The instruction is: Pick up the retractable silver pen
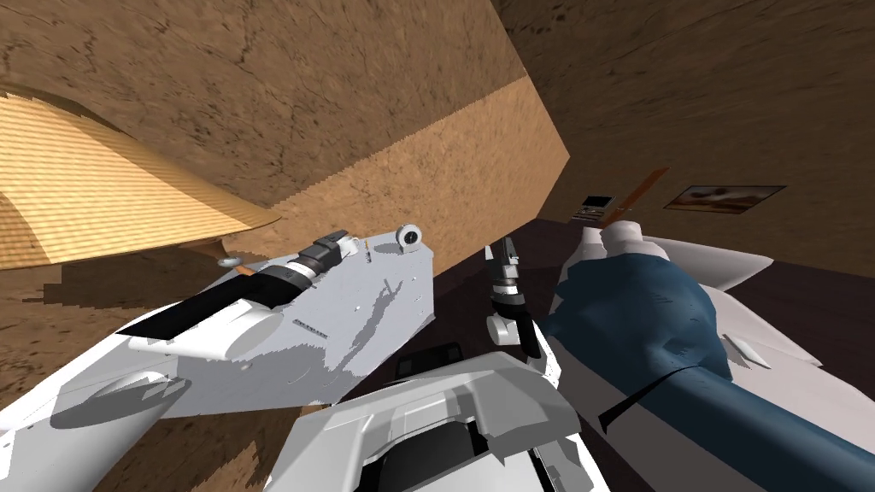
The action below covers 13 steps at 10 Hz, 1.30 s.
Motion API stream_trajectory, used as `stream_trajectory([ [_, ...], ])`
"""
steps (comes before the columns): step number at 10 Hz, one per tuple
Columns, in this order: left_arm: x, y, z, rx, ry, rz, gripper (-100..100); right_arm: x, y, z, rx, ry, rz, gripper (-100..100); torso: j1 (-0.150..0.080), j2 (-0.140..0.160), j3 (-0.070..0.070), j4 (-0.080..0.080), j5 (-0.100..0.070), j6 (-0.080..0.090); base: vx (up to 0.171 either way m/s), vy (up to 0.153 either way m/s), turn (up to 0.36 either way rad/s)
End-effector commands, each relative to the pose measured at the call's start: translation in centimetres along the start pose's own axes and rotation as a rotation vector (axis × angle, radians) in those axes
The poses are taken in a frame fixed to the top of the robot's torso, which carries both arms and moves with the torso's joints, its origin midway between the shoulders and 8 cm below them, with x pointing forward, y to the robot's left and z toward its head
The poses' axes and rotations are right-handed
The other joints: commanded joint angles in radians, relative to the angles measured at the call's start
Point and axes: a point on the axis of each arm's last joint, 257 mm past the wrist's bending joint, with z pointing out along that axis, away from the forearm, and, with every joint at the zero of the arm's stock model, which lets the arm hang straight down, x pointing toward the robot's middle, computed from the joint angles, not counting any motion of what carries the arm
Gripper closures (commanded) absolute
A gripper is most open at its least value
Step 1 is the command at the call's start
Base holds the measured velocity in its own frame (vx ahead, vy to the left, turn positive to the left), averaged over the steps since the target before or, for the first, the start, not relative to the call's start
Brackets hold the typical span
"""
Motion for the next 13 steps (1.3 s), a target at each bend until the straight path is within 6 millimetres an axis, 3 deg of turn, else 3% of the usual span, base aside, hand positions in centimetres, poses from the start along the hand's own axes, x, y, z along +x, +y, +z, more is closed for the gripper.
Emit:
stream_trajectory([
  [1, -0.3, 0.8, 0.4, -0.052, 0.023, 0.012, -100, 0.0, 0.0, 0.0, 0.000, 0.000, 0.000, 0, 0.000, 0.000, 0.000, 0.000, 0.000, 0.000, 0.007, 0.006, -0.161],
  [13, -2.1, 7.4, 0.0, -0.394, 0.094, 0.088, -100, 0.0, 0.0, 0.0, 0.000, 0.000, 0.000, 0, 0.001, 0.000, 0.000, 0.000, 0.000, 0.000, 0.006, 0.012, -0.119],
])
